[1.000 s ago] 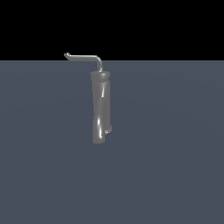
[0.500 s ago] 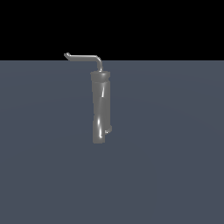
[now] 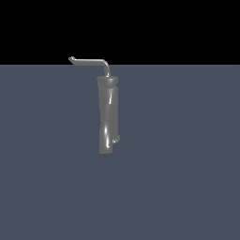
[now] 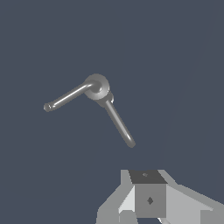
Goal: Turn on the faucet by rotating a designated handle.
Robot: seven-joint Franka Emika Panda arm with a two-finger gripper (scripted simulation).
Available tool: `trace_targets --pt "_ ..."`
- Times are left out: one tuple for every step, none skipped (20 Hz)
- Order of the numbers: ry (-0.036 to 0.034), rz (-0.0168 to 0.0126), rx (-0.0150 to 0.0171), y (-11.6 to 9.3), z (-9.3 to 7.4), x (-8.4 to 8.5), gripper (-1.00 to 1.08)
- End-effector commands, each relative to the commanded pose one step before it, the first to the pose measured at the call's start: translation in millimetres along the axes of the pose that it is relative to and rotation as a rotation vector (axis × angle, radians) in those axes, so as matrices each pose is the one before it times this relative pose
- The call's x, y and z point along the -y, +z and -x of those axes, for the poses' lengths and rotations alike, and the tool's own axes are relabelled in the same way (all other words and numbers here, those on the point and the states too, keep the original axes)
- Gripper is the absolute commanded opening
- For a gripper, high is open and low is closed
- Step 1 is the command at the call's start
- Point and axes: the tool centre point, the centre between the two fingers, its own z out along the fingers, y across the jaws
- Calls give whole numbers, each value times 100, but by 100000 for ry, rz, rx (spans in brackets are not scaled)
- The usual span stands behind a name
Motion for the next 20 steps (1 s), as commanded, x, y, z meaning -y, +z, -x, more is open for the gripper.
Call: trace_targets --pt "5860 -243 365 632 -804 930 -100" --pt "2298 -55 136 264 -289 382 -100" --pt "2299 -44 132 271 -277 390 -100" --pt "2303 -34 127 277 -265 396 -100" --pt "2306 -23 121 284 -253 403 -100" --pt "2307 -13 115 290 -240 409 -100" --pt "2309 -4 109 297 -228 414 -100" --pt "2312 5 102 303 -215 419 -100" --pt "2313 14 94 310 -201 424 -100" --pt "2315 22 86 316 -188 428 -100" --pt "2316 30 78 323 -174 432 -100" --pt "2318 38 69 329 -161 435 -100" --pt "2319 45 60 335 -148 438 -100" --pt "2319 51 51 341 -133 440 -100" --pt "2320 57 41 347 -120 442 -100" --pt "2320 63 31 354 -106 443 -100" --pt "2320 68 20 360 -91 444 -100" --pt "2321 72 10 366 -78 444 -100" --pt "2321 76 -1 371 -64 444 -100" --pt "2320 79 -12 377 -49 443 -100"
